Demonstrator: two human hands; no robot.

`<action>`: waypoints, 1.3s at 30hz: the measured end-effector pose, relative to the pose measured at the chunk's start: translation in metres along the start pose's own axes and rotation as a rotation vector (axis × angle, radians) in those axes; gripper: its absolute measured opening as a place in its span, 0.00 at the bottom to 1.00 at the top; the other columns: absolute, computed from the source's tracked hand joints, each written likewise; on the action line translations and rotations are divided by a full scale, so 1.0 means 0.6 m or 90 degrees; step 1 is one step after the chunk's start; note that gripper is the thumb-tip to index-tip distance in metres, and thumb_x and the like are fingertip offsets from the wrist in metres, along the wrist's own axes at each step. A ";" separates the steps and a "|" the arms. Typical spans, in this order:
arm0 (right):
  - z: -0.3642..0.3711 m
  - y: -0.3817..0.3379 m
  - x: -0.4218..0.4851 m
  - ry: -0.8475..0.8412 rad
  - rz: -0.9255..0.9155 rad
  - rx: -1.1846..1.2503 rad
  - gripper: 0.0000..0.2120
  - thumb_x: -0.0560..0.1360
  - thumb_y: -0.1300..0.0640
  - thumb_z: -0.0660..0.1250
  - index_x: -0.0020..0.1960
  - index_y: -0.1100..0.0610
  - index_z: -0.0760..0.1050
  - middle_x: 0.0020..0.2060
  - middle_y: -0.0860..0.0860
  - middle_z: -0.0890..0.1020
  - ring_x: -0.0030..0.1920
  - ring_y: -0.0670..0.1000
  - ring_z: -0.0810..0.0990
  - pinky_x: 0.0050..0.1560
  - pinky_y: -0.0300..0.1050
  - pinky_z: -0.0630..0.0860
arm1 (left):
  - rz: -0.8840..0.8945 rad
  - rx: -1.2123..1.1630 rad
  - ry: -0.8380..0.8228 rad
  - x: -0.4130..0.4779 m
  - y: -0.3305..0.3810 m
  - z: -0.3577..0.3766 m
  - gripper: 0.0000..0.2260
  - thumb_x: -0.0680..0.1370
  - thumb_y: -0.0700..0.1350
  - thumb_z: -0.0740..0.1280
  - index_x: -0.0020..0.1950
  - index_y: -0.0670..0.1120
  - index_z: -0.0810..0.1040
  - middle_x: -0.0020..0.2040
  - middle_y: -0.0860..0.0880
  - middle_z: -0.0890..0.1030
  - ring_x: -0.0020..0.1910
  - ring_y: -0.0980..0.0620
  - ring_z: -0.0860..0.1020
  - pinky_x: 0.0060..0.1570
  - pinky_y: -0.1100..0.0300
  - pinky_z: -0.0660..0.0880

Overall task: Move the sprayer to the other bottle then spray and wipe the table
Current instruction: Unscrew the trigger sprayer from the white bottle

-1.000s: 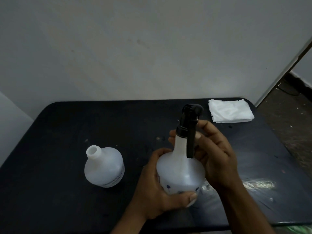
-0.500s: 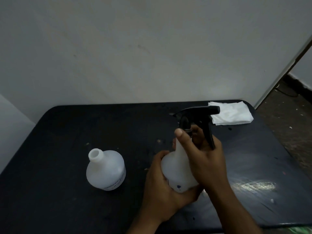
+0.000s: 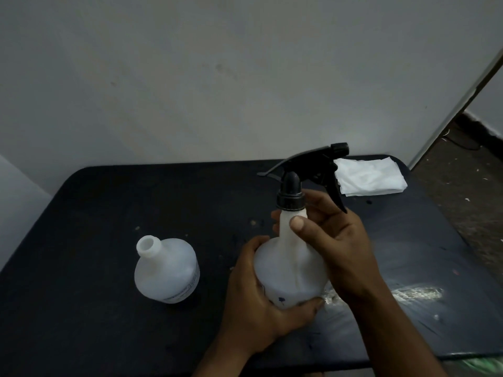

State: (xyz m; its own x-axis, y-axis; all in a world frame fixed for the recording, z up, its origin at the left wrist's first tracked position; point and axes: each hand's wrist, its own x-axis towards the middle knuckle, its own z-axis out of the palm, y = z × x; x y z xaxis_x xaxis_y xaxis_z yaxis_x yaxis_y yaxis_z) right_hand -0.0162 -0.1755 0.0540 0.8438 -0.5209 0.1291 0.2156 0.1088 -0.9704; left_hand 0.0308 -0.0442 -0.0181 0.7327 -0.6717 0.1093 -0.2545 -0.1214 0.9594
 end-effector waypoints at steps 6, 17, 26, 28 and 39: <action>0.004 0.006 0.003 0.076 -0.022 0.008 0.16 0.64 0.53 0.75 0.50 0.55 0.82 0.46 0.51 0.87 0.49 0.47 0.86 0.47 0.36 0.79 | -0.028 0.028 0.014 0.001 -0.018 0.000 0.41 0.55 0.63 0.78 0.62 0.68 0.61 0.60 0.75 0.69 0.59 0.73 0.70 0.50 0.78 0.69; -0.002 -0.002 0.008 0.110 -0.048 0.113 0.19 0.59 0.44 0.79 0.48 0.48 0.84 0.43 0.48 0.87 0.47 0.49 0.85 0.49 0.42 0.80 | -0.011 0.096 0.023 0.008 -0.052 -0.008 0.50 0.58 0.63 0.79 0.72 0.71 0.53 0.69 0.70 0.65 0.66 0.73 0.64 0.56 0.80 0.65; 0.011 -0.005 0.021 0.111 -0.061 0.094 0.17 0.62 0.50 0.77 0.50 0.50 0.83 0.45 0.50 0.87 0.50 0.51 0.86 0.48 0.41 0.80 | -0.021 0.167 0.031 -0.001 -0.071 -0.010 0.45 0.56 0.67 0.78 0.68 0.65 0.61 0.67 0.65 0.67 0.65 0.70 0.64 0.55 0.82 0.63; 0.017 -0.007 0.024 0.107 -0.067 0.083 0.18 0.62 0.52 0.76 0.51 0.52 0.81 0.44 0.50 0.87 0.48 0.51 0.86 0.47 0.40 0.80 | -0.023 0.167 0.040 -0.004 -0.070 -0.013 0.46 0.56 0.67 0.77 0.70 0.64 0.61 0.68 0.64 0.67 0.66 0.70 0.64 0.56 0.81 0.62; 0.018 -0.021 0.027 0.112 -0.119 0.113 0.20 0.62 0.53 0.77 0.53 0.55 0.80 0.46 0.50 0.87 0.52 0.54 0.85 0.53 0.46 0.80 | 0.180 0.246 0.265 -0.044 0.043 -0.072 0.31 0.63 0.66 0.73 0.60 0.52 0.76 0.63 0.52 0.77 0.55 0.54 0.79 0.50 0.63 0.76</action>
State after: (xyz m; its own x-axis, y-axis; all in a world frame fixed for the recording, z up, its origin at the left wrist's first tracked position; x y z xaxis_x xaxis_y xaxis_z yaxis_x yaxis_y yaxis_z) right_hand 0.0000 -0.1760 0.0702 0.6868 -0.6829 0.2489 0.4538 0.1353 -0.8808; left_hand 0.0322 0.0022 0.0149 0.7678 -0.3854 0.5118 -0.6270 -0.2874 0.7241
